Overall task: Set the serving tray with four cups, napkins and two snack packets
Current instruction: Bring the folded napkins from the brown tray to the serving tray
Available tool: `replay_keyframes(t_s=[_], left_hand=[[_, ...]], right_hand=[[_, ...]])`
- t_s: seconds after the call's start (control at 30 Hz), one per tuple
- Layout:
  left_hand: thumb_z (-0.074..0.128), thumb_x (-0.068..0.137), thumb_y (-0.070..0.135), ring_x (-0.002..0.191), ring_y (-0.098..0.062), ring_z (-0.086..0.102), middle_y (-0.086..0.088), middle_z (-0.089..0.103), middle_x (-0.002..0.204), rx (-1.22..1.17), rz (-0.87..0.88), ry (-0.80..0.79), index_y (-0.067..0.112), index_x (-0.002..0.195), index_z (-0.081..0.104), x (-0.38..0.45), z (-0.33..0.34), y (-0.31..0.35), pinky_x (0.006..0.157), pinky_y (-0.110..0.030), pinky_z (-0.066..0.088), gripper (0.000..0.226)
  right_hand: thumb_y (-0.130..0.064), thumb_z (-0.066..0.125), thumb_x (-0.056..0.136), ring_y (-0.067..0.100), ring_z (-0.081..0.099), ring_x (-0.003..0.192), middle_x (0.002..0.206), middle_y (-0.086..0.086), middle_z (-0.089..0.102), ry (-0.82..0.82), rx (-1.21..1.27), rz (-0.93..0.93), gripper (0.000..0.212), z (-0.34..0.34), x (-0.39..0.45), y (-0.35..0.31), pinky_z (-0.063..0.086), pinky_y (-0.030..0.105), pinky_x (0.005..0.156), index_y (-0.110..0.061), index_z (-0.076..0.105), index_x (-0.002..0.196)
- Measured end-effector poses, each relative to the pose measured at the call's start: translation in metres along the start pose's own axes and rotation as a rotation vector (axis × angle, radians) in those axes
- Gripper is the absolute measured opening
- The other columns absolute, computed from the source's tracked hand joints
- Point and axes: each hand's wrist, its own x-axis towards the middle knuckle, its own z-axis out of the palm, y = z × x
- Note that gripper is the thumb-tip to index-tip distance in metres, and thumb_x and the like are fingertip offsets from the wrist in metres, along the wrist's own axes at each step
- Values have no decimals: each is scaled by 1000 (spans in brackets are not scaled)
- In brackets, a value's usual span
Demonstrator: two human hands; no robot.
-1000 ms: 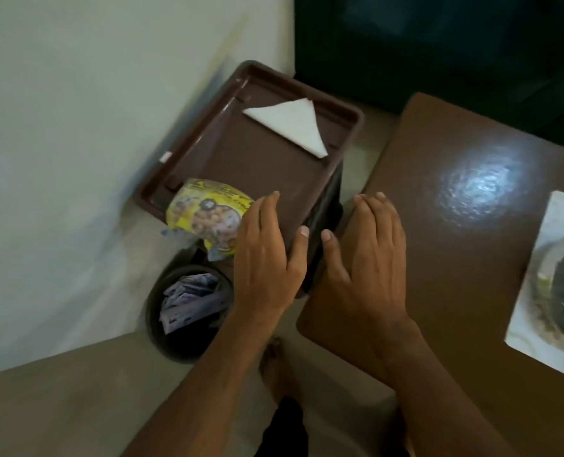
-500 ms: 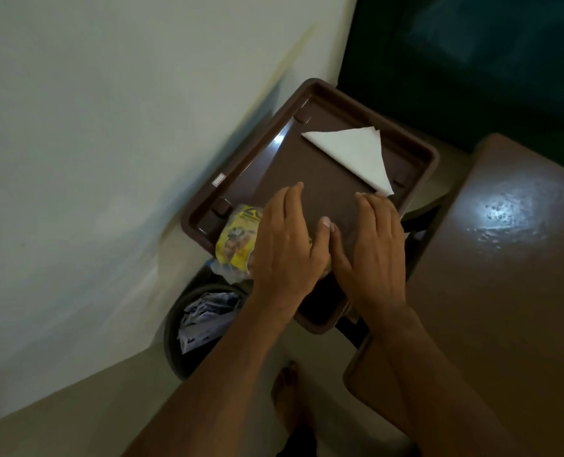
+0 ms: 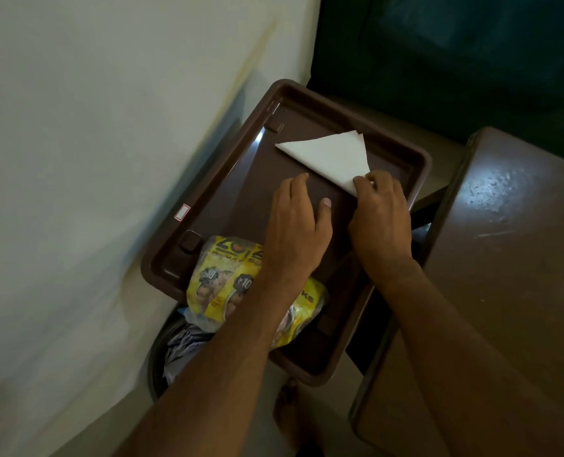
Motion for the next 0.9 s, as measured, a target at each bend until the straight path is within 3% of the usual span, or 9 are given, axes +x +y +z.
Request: replay_keyframes(t_s=[0.17, 0.33, 0.4, 0.47, 0.57, 0.77, 0.9], left_hand=[[57, 104, 25, 120, -21, 60, -9, 61, 132, -62, -67, -3, 8, 145, 52, 10, 4, 2, 96, -34, 54, 45], [58, 105, 26, 85, -3, 62, 11, 64, 94, -299, -278, 44, 8, 137, 62, 16, 7, 8, 70, -13, 45, 37], [61, 104, 27, 82, -4, 66, 13, 65, 86, -420, -375, 69, 6, 133, 65, 19, 7, 9, 73, -20, 54, 36], [62, 102, 27, 90, -23, 74, -2, 74, 89, -569, -486, 86, 3, 120, 71, 22, 6, 8, 88, -44, 62, 31], [63, 102, 22, 97, -36, 76, -20, 78, 97, -743, -592, 99, -2, 101, 74, 26, 4, 6, 91, -57, 61, 27], [65, 98, 7, 97, -29, 78, -13, 79, 105, -839, -681, 94, 1, 113, 74, 21, 3, 3, 90, -51, 65, 18], [64, 99, 4, 104, -26, 77, -11, 79, 112, -913, -685, 47, 4, 119, 74, 10, -1, 3, 93, -47, 64, 23]], right_hand=[[-1, 61, 95, 36, 58, 119, 132, 22, 60, -1, 21, -1, 34, 1, 4, 1, 51, 46, 102, 1, 65, 129], [-5, 53, 100, 28, 60, 116, 126, 16, 66, 58, 118, 8, 31, -3, -7, -6, 49, 37, 101, -2, 68, 127], [-5, 55, 98, 27, 62, 111, 121, 14, 67, 79, 167, 9, 29, -5, -15, -11, 50, 35, 96, -3, 71, 123], [-6, 57, 97, 26, 63, 108, 119, 13, 68, 88, 209, 6, 27, -5, -24, -17, 52, 35, 92, -3, 72, 120], [-9, 62, 96, 25, 64, 107, 121, 13, 67, 80, 258, -6, 26, -2, -38, -24, 54, 34, 88, -4, 74, 118], [-20, 73, 90, 25, 64, 111, 133, 12, 62, 75, 400, 25, 30, 4, -48, -26, 56, 36, 90, -7, 76, 116], [-34, 74, 90, 16, 59, 121, 137, 4, 60, 130, 523, 176, 47, 0, -41, -23, 57, 36, 97, -11, 67, 130]])
